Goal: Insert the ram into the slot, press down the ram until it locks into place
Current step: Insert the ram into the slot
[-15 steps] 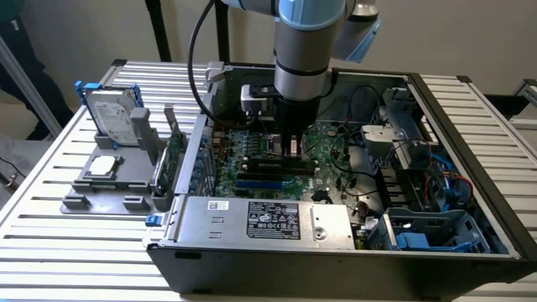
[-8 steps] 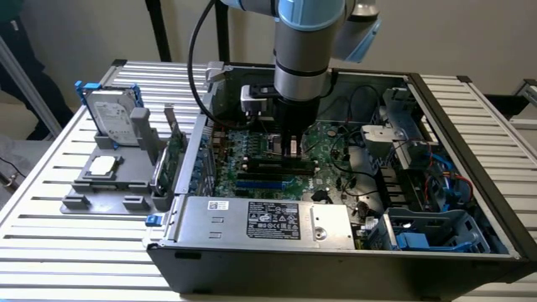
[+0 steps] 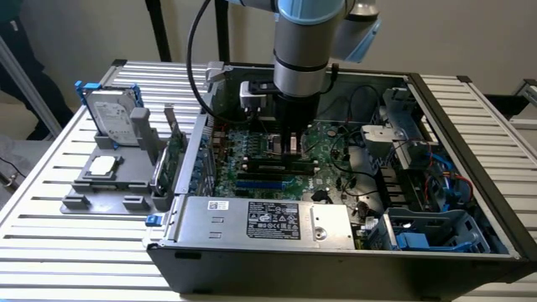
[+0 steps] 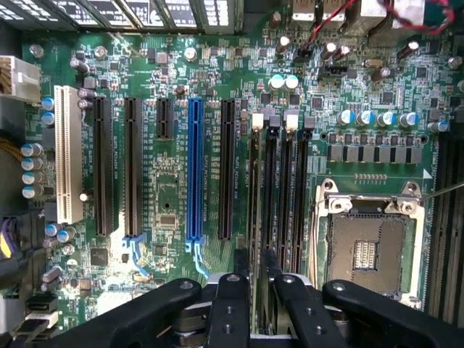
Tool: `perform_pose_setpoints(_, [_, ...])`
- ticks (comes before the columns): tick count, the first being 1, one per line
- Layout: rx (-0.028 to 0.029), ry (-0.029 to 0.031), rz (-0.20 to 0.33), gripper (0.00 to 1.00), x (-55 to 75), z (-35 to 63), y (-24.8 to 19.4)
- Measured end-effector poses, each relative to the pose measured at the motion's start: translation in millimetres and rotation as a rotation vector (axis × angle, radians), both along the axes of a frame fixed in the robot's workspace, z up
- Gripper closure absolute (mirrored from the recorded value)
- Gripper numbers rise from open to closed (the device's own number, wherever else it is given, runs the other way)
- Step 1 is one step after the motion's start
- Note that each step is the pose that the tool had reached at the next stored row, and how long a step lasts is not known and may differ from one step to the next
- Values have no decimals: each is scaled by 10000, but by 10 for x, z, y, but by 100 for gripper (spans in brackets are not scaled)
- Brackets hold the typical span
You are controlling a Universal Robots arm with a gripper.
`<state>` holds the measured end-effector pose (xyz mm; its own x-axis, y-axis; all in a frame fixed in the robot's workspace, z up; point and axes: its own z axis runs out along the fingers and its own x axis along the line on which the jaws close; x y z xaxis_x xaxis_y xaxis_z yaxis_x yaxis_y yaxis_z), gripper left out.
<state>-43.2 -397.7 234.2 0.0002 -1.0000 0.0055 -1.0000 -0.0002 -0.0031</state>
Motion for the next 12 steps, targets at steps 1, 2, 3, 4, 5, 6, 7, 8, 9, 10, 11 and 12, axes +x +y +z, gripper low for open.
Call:
perform_pose_setpoints(1, [1, -1, 0, 79, -3, 26, 0])
perform_pose_setpoints(2, [0, 0, 1, 79, -4, 50, 0])
perform_pose_setpoints(3, [-1, 3, 2, 79, -5, 73, -1])
perform_pose_setpoints(4, [-1, 6, 1, 79, -6, 94, -1])
perform_pose_setpoints(5, [0, 10, 1, 81, -7, 112, -2])
perform_pose_setpoints(6, [-1, 13, 0, 87, -7, 127, -2])
perform_pose_setpoints(7, [1, 13, 0, 87, -7, 134, -2])
perform_pose_setpoints(8, [2, 13, 0, 89, -7, 134, -2])
perform_pose_setpoints(9, [2, 13, 0, 89, -7, 134, -2])
perform_pose_setpoints(10, [2, 13, 0, 89, -7, 134, -2])
perform_pose_setpoints(11, [2, 13, 0, 89, -7, 134, -2])
perform_pose_setpoints(12, [0, 14, 0, 89, -7, 135, -2])
